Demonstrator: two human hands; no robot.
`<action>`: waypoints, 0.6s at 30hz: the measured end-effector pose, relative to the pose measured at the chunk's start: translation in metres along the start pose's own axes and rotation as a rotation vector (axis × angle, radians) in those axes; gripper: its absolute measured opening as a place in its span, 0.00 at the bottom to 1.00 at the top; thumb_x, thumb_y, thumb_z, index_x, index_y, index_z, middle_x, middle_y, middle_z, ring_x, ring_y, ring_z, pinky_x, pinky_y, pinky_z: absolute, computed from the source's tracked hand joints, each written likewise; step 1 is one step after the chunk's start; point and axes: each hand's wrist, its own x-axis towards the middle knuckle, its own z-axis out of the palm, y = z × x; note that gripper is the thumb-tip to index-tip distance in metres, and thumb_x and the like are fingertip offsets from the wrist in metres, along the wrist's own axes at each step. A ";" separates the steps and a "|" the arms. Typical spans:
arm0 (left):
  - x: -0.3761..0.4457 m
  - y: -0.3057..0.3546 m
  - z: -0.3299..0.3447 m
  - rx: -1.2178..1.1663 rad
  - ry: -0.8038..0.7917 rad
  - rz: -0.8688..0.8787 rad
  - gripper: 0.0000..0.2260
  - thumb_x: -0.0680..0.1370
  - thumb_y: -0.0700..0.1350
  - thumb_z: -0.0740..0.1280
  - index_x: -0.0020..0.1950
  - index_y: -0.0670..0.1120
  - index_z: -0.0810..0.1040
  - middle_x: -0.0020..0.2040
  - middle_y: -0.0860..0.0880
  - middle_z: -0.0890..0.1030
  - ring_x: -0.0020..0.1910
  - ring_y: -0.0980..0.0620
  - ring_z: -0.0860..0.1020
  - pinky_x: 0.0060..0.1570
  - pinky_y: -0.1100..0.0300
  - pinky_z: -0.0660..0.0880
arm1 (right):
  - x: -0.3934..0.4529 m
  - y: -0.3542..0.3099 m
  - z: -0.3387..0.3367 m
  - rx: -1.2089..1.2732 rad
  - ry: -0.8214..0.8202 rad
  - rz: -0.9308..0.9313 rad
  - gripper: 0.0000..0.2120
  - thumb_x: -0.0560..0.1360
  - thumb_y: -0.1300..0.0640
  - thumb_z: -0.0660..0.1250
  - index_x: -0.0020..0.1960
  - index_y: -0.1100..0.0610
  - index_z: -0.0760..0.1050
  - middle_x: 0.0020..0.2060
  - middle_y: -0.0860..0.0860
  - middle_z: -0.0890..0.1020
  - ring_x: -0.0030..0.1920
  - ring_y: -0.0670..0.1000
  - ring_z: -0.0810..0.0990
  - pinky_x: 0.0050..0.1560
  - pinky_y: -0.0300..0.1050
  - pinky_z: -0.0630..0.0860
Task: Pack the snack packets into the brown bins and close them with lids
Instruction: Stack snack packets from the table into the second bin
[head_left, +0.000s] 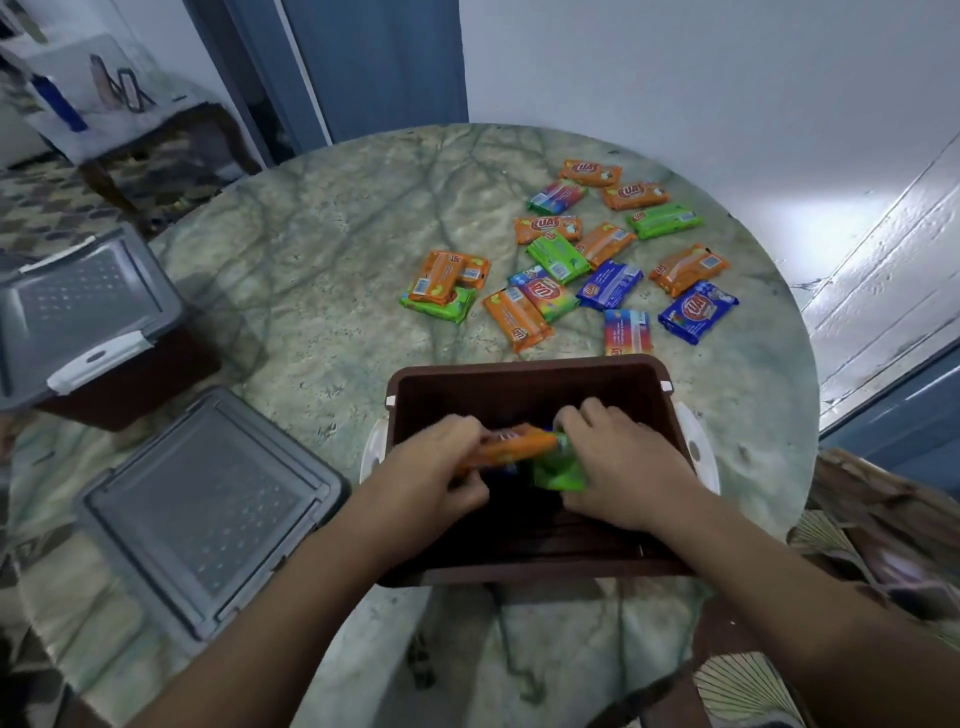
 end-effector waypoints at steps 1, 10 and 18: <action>0.001 0.000 0.001 0.086 -0.073 0.028 0.08 0.74 0.44 0.68 0.51 0.49 0.71 0.47 0.54 0.73 0.45 0.53 0.74 0.43 0.56 0.70 | 0.000 0.000 0.002 -0.047 -0.018 -0.008 0.35 0.68 0.40 0.74 0.68 0.49 0.63 0.60 0.50 0.69 0.61 0.55 0.73 0.55 0.53 0.76; 0.015 0.000 0.010 0.655 -0.494 -0.011 0.24 0.77 0.48 0.68 0.73 0.55 0.69 0.68 0.49 0.74 0.67 0.45 0.72 0.62 0.50 0.71 | 0.008 -0.001 0.013 -0.121 -0.154 0.012 0.44 0.70 0.38 0.75 0.77 0.53 0.58 0.68 0.55 0.67 0.67 0.59 0.68 0.64 0.56 0.71; 0.021 -0.006 0.032 0.604 -0.445 -0.092 0.27 0.77 0.58 0.69 0.72 0.52 0.66 0.65 0.46 0.76 0.63 0.42 0.75 0.57 0.48 0.74 | 0.009 0.000 0.015 -0.122 -0.147 0.015 0.44 0.71 0.39 0.75 0.77 0.52 0.57 0.69 0.54 0.68 0.68 0.58 0.68 0.65 0.56 0.71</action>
